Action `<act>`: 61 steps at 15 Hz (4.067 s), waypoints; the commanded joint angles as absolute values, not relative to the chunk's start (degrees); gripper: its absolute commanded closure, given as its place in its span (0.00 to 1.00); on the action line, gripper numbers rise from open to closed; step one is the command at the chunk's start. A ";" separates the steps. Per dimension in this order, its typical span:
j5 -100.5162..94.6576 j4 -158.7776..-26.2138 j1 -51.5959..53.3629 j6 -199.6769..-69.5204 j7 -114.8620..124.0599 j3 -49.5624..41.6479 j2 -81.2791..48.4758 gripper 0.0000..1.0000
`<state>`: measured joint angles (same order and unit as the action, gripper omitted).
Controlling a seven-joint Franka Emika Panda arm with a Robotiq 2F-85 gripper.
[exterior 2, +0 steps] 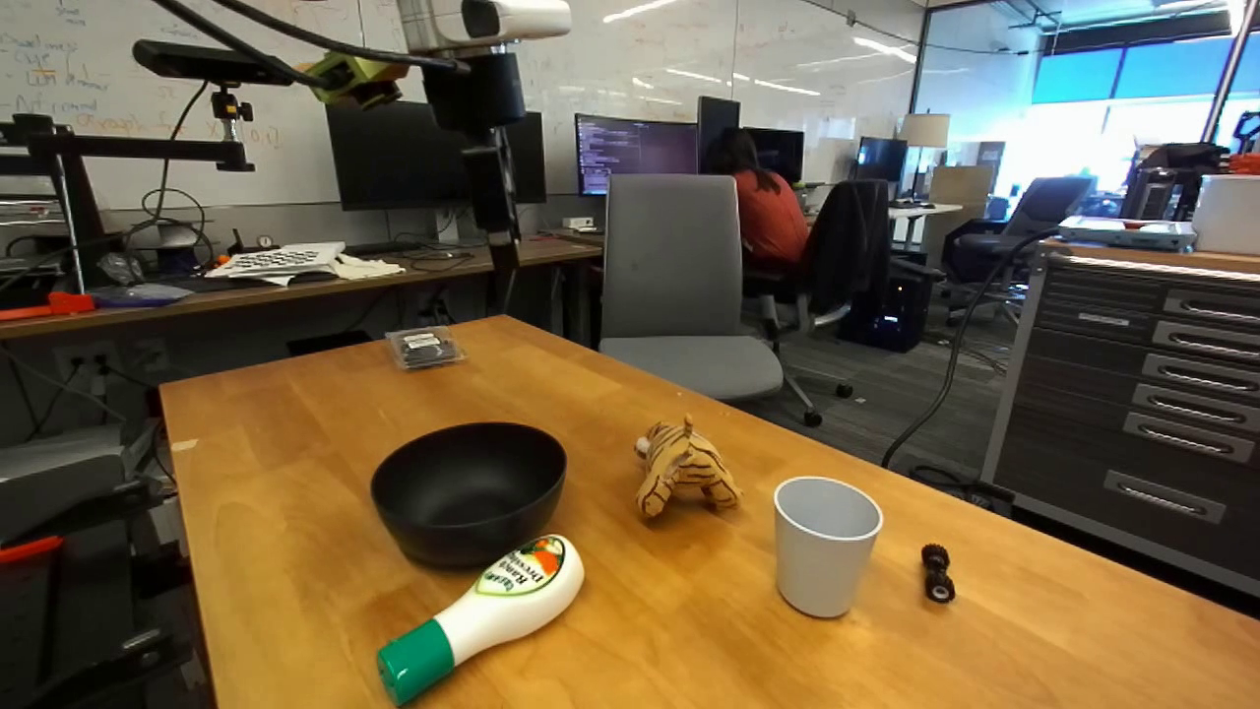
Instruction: Put the tiger plushie in the bowl
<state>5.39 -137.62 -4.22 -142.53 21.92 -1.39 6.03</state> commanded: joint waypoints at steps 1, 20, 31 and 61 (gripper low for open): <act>0.97 -130.63 -5.58 -142.95 27.52 -2.17 0.45 0.00; 2.69 -111.86 -6.33 -145.93 27.36 -10.38 -26.86 0.00; 2.76 -109.33 -6.04 -145.42 24.70 -10.56 -32.10 0.51; 18.34 -134.22 -6.16 -140.86 -9.65 -2.35 0.75 0.90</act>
